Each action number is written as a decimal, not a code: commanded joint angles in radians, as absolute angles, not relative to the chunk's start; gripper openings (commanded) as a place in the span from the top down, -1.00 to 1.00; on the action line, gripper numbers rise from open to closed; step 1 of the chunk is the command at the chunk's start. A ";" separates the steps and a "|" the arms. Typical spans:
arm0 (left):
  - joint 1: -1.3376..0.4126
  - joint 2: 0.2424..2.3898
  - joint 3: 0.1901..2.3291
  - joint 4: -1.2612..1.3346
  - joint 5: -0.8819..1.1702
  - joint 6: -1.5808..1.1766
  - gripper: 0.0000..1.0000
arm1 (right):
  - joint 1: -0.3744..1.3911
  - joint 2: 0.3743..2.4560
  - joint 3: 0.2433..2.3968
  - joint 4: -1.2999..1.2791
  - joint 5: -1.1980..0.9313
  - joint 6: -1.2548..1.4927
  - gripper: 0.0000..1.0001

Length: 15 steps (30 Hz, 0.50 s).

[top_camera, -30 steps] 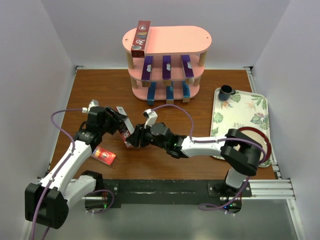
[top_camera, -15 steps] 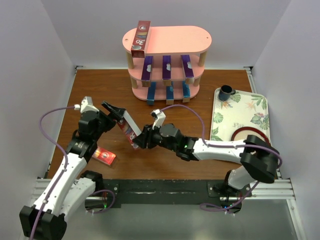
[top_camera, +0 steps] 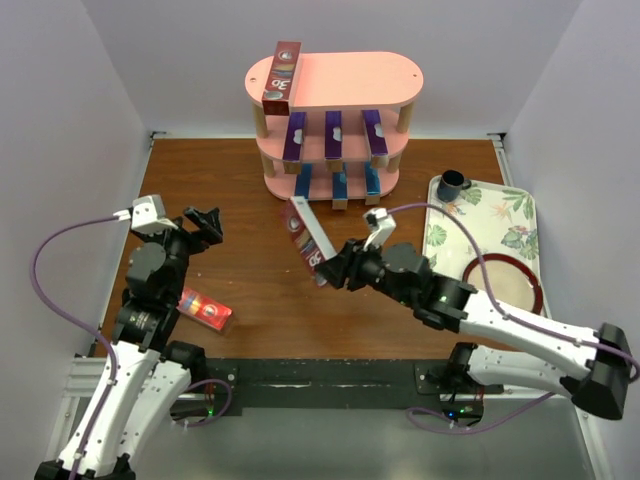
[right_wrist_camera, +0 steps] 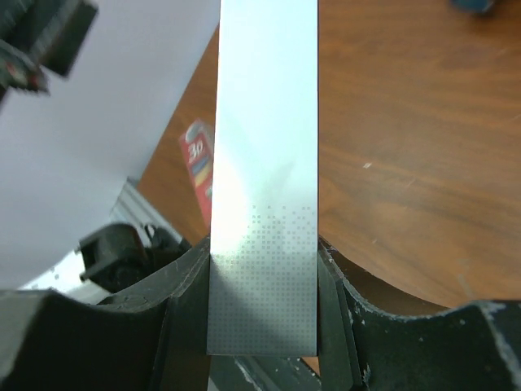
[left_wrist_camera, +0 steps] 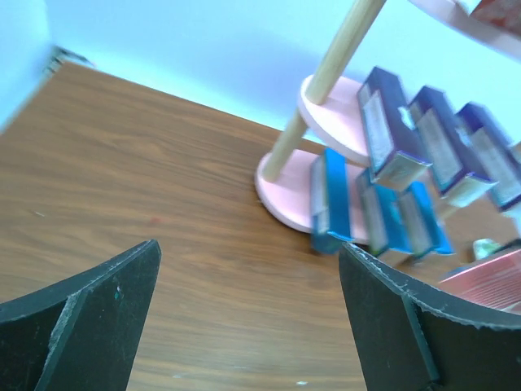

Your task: Place and organize the toothpastes onto the shelf

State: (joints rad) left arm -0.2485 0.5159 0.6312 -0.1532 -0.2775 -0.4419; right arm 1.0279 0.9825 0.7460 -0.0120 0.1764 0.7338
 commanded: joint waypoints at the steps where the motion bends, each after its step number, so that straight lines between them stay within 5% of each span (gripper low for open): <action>1: -0.276 0.505 0.635 -0.117 -0.348 -0.267 -0.93 | 0.959 0.881 0.899 -0.121 0.261 0.695 0.64; 15: -0.324 0.474 0.598 -0.126 -0.382 -0.259 -0.93 | 0.795 1.086 1.328 -0.089 0.293 0.633 0.61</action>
State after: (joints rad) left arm -0.3115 0.4915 0.6056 -0.1516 -0.3477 -0.2901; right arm 0.8520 1.0195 1.2217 -0.1772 0.2970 0.6346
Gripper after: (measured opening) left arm 0.963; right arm 0.464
